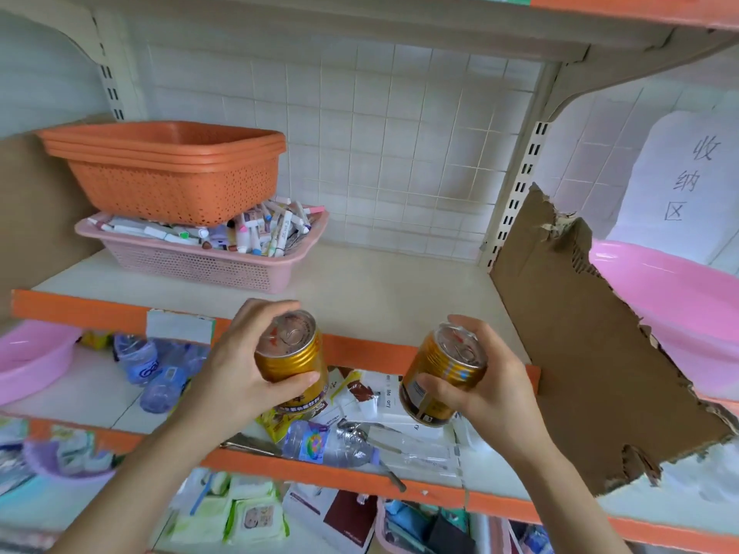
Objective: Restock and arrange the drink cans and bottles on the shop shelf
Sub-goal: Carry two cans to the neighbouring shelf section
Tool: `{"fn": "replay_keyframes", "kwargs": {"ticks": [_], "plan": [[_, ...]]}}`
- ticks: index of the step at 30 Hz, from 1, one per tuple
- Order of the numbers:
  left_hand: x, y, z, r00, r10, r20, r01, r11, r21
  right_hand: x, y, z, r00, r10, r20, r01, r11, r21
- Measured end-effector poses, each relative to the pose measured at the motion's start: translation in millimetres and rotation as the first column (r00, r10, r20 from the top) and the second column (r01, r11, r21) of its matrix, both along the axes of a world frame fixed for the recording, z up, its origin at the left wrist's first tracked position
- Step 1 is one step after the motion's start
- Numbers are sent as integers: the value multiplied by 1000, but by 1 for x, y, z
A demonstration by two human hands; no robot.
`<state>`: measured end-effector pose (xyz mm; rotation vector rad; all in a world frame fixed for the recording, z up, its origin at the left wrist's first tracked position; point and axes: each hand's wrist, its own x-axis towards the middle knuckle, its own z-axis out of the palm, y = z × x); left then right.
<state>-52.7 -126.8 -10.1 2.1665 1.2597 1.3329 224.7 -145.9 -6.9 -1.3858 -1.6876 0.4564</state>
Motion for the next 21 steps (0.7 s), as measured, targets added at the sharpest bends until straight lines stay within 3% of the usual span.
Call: {"fn": "replay_keyframes", "kwargs": {"ticks": [11, 21], "plan": [[30, -182, -47, 903, 425, 69, -410, 897, -166, 30, -72, -45, 932, 361, 2, -359, 928, -101], [45, -374, -61, 622, 781, 52, -761, 619, -192, -11, -138, -61, 720, 685, 109, -675, 728, -119]]}}
